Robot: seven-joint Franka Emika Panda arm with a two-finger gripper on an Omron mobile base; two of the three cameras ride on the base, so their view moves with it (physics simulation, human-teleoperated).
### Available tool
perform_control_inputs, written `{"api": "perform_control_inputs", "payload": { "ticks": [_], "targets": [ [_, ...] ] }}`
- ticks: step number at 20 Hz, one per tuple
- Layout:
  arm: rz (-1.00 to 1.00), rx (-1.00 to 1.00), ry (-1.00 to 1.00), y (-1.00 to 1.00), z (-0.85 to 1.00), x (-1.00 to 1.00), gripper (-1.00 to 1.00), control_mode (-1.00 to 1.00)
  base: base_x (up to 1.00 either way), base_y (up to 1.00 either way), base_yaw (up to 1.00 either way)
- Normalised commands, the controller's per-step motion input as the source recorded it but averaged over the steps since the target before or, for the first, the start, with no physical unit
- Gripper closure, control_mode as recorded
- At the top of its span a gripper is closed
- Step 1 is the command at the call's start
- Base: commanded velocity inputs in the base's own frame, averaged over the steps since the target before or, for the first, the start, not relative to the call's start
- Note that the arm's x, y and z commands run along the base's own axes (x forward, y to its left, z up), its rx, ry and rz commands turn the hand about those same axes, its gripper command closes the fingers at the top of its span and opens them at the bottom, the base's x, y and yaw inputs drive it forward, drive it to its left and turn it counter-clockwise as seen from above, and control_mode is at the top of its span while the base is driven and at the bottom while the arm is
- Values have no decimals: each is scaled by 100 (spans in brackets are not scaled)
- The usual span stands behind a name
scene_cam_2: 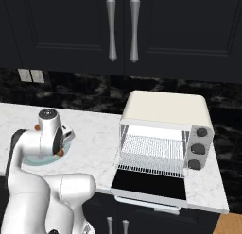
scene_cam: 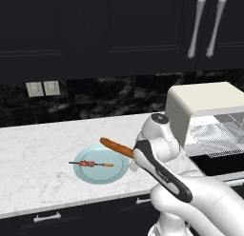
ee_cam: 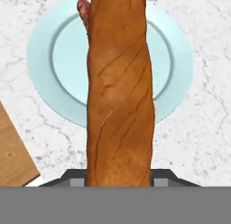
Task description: Pick up the kebab skewer and baguette bread, and place them inside the toaster oven. Close the toaster oven door and start by setting the timer.
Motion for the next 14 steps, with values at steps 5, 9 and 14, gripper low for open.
{"api": "perform_control_inputs", "payload": {
  "ticks": [5, 9, 14],
  "targets": [
    [-8, 2, 8, -100, 60, -32, 100, -100, 0, 0, 0],
    [-12, 0, 13, -100, 39, -34, 100, -100, 0, 0, 0],
    [-17, 0, 6, -100, 0, -33, 100, -100, 0, 0, 0]
  ]
}}
